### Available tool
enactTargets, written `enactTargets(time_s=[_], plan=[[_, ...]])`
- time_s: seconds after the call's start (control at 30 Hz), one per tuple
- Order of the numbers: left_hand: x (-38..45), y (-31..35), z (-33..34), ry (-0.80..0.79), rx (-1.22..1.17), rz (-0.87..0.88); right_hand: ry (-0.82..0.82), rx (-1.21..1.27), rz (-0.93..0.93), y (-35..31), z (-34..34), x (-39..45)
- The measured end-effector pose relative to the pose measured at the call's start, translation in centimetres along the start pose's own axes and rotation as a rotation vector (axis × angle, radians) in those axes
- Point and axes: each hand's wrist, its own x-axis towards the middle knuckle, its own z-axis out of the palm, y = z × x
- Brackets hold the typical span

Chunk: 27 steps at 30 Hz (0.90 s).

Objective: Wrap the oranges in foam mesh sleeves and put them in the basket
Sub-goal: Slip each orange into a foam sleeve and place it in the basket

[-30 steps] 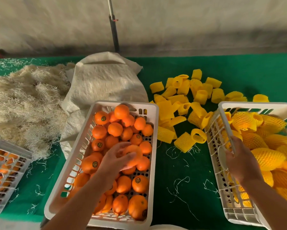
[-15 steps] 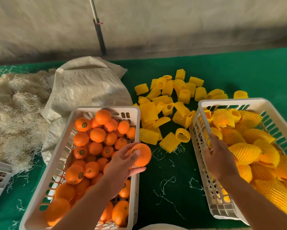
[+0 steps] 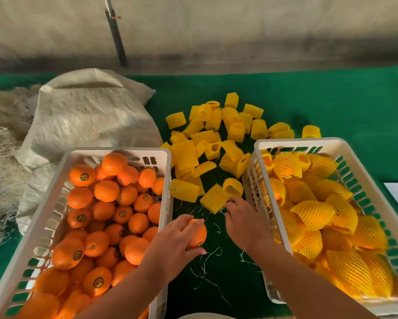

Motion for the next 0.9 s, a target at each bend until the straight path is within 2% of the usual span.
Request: enactTargets(time_s=[0.07,0.17,0.27,0.33,0.4,0.47,0.5,0.63,0.7,0.9], plan=[[0.2,-0.4,0.3,0.001,0.021,-0.002,-0.167,-0.014,0.124,0.1,0.6,1.8],[0.3,-0.5,0.5,0.014,0.048,0.008,-0.241,-0.096,0.337,0.9,0.9,4.8],[0.3,-0.6,0.5,0.041,0.059,0.022,-0.499,-0.249,0.315,2.3,1.9,7.7],[0.3,-0.5,0.4,0.069,0.084,0.042,-0.602,-0.273,0.279,3.0,2.5,9.0],[0.3,-0.5,0.5,0.068,0.11,0.061,-0.585,-0.338,0.212,3.5,2.3,9.8],[0.4,-0.5,0.5,0.057,0.127,0.066,-0.475,-0.332,0.192,3.7,1.7,10.1],[0.4,-0.5,0.5,0.053,0.128,0.064,-0.391,-0.272,0.211,3.5,1.4,10.0],[0.6,-0.2,0.2,0.013,0.111,0.033,-0.158,-0.07,0.075,1.3,-0.1,6.7],[0.6,0.0,0.0,-0.004,0.094,0.022,-0.073,0.058,0.116,-0.1,-0.6,4.7],[0.1,0.8,-0.9,-0.049,0.15,0.107,-0.216,0.183,0.05,-3.3,-1.1,0.3]])
